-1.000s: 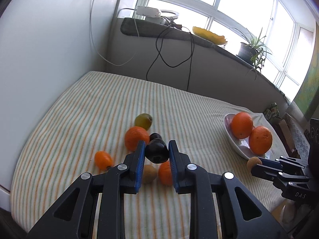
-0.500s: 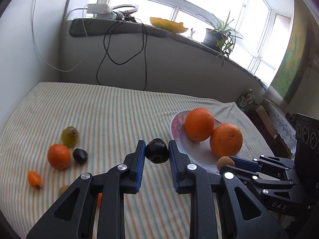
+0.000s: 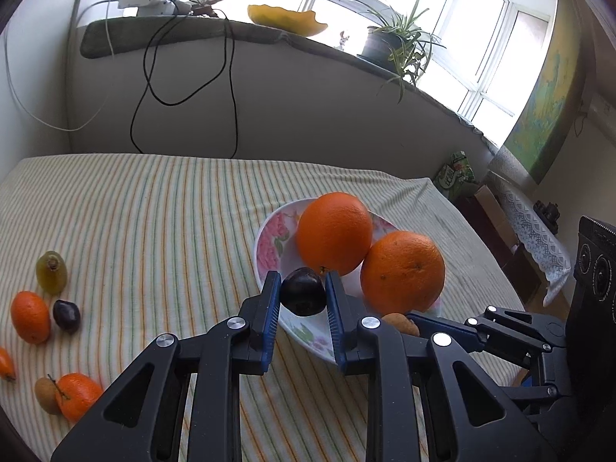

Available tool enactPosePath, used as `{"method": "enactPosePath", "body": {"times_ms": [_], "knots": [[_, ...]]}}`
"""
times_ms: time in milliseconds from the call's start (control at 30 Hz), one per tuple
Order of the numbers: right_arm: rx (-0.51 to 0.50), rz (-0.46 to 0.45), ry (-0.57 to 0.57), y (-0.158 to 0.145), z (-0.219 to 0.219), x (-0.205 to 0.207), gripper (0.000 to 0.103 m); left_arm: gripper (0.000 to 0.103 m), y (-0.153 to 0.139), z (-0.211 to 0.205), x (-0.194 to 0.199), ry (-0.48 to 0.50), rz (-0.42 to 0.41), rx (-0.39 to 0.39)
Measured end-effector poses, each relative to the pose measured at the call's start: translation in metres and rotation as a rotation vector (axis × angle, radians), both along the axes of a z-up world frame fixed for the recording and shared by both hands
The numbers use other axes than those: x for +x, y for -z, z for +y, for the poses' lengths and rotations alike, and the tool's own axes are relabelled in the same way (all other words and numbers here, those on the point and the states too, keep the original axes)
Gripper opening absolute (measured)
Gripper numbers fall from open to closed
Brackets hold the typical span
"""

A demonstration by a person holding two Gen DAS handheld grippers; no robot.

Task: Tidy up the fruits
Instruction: 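Lift the plum with the left gripper while the right gripper carries the kiwi over the plate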

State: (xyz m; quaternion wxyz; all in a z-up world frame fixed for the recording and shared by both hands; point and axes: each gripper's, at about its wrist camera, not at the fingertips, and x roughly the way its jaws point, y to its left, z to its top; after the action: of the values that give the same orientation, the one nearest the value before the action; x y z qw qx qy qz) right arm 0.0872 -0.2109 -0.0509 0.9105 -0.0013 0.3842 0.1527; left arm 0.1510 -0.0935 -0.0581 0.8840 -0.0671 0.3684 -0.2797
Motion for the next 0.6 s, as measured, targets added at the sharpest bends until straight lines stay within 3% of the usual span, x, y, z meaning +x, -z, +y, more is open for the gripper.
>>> {"method": "enactPosePath", "body": {"times_ms": [600], "knots": [[-0.061,-0.011,-0.002,0.0010,0.0047,0.0000,0.027,0.022,-0.0009,-0.0102,0.0050,0.027,0.008,0.009]]}}
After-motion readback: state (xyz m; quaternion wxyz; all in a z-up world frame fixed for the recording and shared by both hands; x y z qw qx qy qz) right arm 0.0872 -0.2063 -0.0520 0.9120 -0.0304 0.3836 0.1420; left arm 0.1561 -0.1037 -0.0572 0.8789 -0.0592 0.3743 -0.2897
